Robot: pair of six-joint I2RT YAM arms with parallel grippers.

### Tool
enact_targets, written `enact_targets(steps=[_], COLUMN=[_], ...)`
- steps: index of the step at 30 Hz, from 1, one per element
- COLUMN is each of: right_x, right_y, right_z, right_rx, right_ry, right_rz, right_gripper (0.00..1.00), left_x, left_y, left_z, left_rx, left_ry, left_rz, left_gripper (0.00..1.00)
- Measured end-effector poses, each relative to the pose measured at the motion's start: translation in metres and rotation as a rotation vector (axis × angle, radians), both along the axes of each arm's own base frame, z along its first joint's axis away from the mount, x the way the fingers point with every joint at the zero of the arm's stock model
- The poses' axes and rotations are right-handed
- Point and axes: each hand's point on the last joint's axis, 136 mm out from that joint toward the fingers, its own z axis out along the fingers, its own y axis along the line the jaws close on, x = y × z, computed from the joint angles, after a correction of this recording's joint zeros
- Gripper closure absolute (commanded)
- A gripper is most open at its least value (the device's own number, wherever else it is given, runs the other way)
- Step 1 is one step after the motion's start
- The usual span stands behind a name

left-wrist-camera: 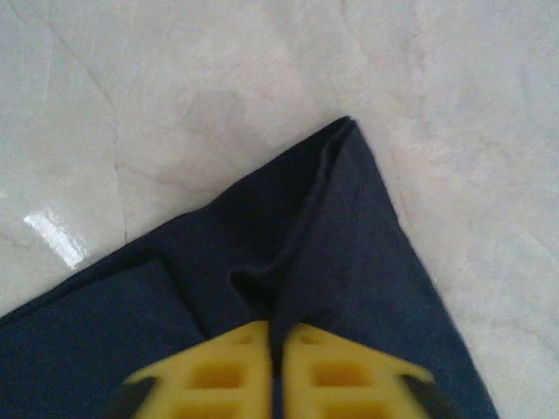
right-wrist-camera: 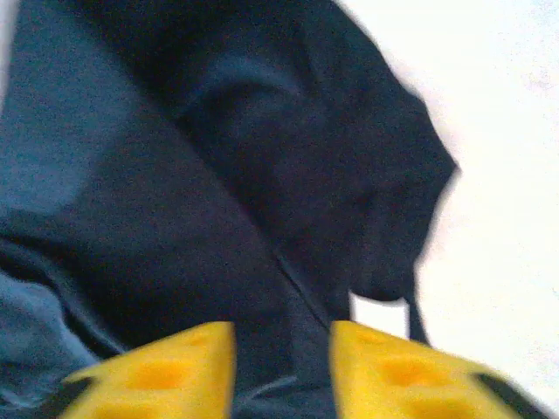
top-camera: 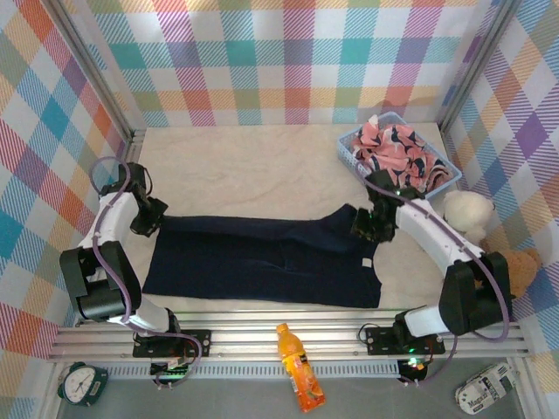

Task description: Fold and stack the mixed laundry pile

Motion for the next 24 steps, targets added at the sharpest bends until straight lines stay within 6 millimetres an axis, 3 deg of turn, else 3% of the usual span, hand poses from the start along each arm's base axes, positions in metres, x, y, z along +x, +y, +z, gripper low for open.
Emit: enact_targets(steps=[1, 2, 5, 8, 12, 14, 16, 21, 24], right_x=[-0.01, -0.016, -0.02, -0.007, 0.033, 0.056, 0.075, 0.097, 0.103], right_y=[-0.003, -0.005, -0.009, -0.006, 0.006, 0.014, 0.022, 0.036, 0.04], right_z=[-0.008, -0.012, -0.013, -0.006, 0.001, 0.001, -0.001, -0.008, -0.016], right_rx=[-0.006, -0.008, -0.011, -0.002, 0.013, 0.031, 0.048, 0.111, 0.129], right_ry=[0.025, 0.04, 0.032, -0.01, -0.052, -0.069, -0.081, -0.093, -0.076], right_rz=[-0.014, -0.028, -0.06, -0.075, -0.082, -0.085, -0.097, -0.129, -0.145], right_gripper=[0.35, 0.35, 0.35, 0.39, 0.49, 0.49, 0.48, 0.47, 0.65], left_x=[-0.002, -0.003, -0.003, -0.001, 0.016, 0.029, 0.04, 0.063, 0.068], left_y=[0.0, 0.001, 0.001, 0.0, -0.014, -0.03, -0.052, -0.087, -0.087], left_z=[-0.002, -0.002, -0.001, 0.004, 0.014, 0.018, 0.017, -0.008, -0.036], left_rx=[-0.003, -0.001, -0.001, -0.006, -0.046, -0.066, -0.097, -0.166, -0.179], left_ry=[0.008, 0.012, 0.007, -0.018, -0.1, -0.15, -0.182, -0.186, -0.133], left_rz=[0.004, 0.007, 0.013, 0.023, -0.009, -0.055, -0.1, -0.147, -0.118], left_gripper=[0.11, 0.07, 0.06, 0.11, 0.3, 0.41, 0.44, 0.44, 0.44])
